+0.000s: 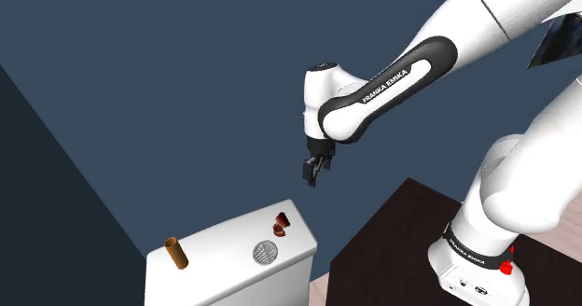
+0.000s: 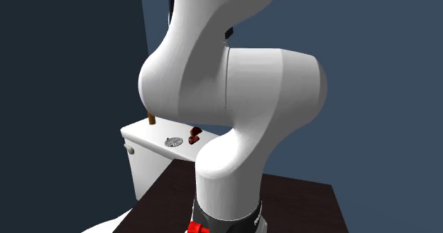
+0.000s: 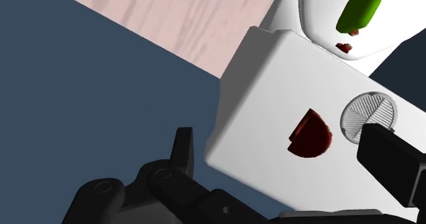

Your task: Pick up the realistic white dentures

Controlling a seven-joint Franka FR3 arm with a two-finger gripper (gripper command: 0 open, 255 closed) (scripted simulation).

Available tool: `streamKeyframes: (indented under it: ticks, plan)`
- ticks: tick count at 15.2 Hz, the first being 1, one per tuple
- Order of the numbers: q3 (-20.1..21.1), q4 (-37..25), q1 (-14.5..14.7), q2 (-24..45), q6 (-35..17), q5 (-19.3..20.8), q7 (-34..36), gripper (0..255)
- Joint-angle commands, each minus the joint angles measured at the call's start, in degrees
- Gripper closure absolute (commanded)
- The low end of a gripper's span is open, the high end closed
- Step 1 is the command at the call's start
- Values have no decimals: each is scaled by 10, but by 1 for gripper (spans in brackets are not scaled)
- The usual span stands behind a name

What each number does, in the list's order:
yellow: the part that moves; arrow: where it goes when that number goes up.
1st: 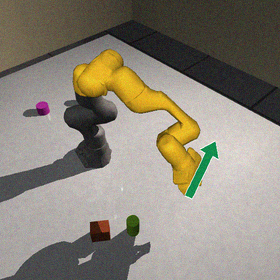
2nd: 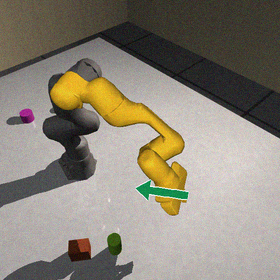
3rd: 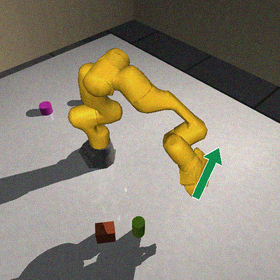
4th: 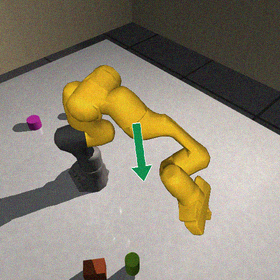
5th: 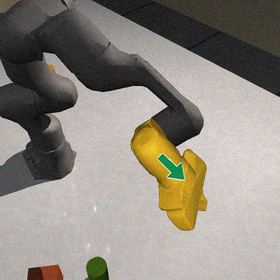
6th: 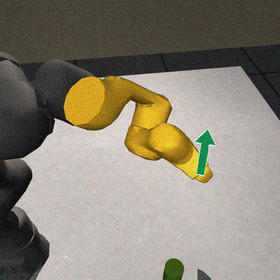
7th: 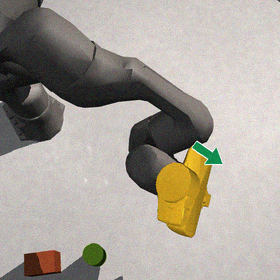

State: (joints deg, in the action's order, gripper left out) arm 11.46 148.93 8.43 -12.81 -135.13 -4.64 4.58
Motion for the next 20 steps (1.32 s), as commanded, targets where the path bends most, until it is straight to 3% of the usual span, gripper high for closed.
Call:
streamKeyframes:
  ticks: [1, 8, 13, 20]
  plan:
    - [12, -10, 3, 49, -45, 9, 12, 0]
    - [30, -75, 22, 215, -158, 89, 82, 0]
    - [9, -144, 64, 330, -210, 160, 139, 0]
    - [-16, -164, 87, 391, -252, 188, 161, 0]
